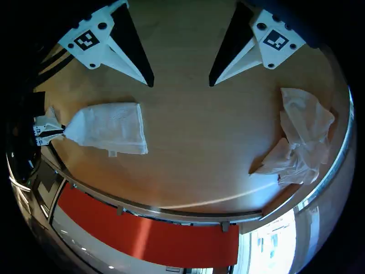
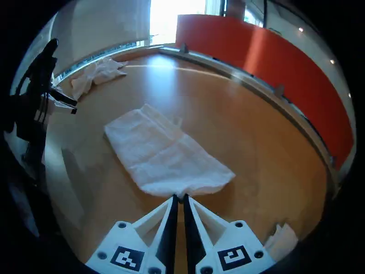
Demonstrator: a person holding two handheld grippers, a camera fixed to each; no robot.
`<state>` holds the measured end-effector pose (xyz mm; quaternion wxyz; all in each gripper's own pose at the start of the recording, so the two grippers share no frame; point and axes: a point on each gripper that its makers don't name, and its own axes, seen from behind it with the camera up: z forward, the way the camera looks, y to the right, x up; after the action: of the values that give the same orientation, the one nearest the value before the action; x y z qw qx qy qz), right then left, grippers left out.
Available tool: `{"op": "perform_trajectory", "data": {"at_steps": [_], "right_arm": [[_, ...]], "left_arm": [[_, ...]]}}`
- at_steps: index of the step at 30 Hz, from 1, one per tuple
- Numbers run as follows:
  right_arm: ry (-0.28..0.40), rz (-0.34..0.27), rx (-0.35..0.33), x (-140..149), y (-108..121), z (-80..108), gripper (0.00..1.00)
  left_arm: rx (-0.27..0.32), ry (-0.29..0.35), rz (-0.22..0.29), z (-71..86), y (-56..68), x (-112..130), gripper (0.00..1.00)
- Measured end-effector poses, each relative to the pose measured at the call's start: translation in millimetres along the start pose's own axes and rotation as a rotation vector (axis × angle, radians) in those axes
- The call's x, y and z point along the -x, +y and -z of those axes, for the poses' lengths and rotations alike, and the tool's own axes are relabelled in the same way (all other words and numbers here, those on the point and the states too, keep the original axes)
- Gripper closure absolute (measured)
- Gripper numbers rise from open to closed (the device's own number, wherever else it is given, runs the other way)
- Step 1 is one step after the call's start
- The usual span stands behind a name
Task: Fold towel
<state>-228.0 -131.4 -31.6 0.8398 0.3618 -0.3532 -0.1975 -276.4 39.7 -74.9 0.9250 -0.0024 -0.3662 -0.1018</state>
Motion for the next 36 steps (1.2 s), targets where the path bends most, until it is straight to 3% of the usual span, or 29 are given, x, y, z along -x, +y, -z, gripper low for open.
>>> {"op": "perform_trajectory", "data": {"at_steps": [12, 24, 32, 36], "right_arm": [[0.085, 0.113, -0.037, -78.7, -25.0, -3.2, 0.91], [0.084, 0.174, -0.09, -99.6, -53.1, -18.2, 0.91], [0.086, 0.223, -0.158, -123.5, -89.7, -44.8, 0.91], [0.062, 0.241, -0.206, -123.8, -116.1, -69.2, 0.91]], "left_arm": [[0.009, 0.026, 0.03, 13.2, -2.8, -6.4, 0.11], [0.02, 0.038, 0.056, 30.0, -9.1, -10.7, 0.11], [0.012, 0.067, 0.08, 52.8, -18.6, -19.3, 0.11], [0.002, 0.082, 0.091, 62.8, -25.2, -20.2, 0.11]]}}
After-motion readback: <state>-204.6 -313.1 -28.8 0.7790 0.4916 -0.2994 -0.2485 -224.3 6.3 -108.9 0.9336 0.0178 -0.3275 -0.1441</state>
